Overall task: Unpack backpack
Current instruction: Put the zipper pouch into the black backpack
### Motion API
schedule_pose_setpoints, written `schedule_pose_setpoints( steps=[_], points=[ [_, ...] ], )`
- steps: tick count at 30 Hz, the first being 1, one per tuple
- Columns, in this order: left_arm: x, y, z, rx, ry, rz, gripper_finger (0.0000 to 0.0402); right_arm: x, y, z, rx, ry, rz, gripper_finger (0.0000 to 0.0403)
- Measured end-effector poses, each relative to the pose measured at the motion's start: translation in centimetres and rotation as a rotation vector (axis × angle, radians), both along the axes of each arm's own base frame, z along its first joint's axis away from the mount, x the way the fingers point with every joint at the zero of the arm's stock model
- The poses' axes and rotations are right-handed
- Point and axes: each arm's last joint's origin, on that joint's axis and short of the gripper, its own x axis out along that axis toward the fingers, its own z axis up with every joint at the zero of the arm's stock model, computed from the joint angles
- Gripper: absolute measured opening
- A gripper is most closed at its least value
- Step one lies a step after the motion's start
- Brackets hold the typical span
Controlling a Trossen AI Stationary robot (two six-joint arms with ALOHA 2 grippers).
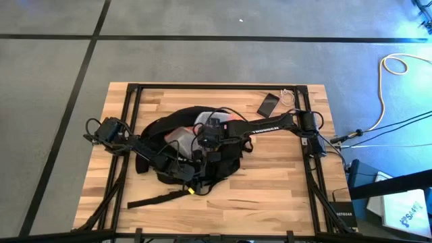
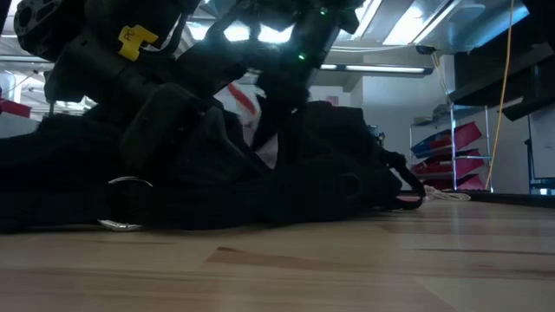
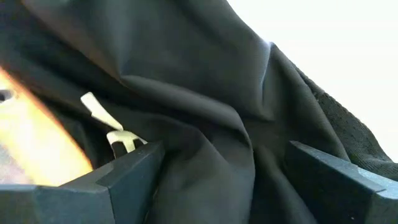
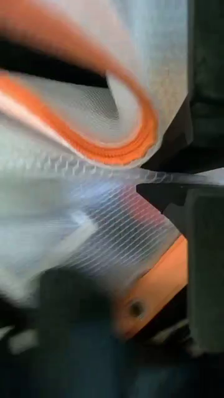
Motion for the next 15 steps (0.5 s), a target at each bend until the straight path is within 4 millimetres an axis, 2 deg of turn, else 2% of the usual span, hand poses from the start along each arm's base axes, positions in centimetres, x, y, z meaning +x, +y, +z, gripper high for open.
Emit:
schedule_pose_setpoints(
  steps=[10,15],
  points=[
    [0.0,-0.1,0.0,0.022,-0.001,-0.004,0.0321,2.2,-0.7,1.8,0.254,-0.301,-0.058,0.0],
    [-0.2,-0.4,0.2,0.121,-0.024,0.048,0.0321,2.9,-0.5,2.6,0.337,-0.406,-0.067,0.0]
  ],
)
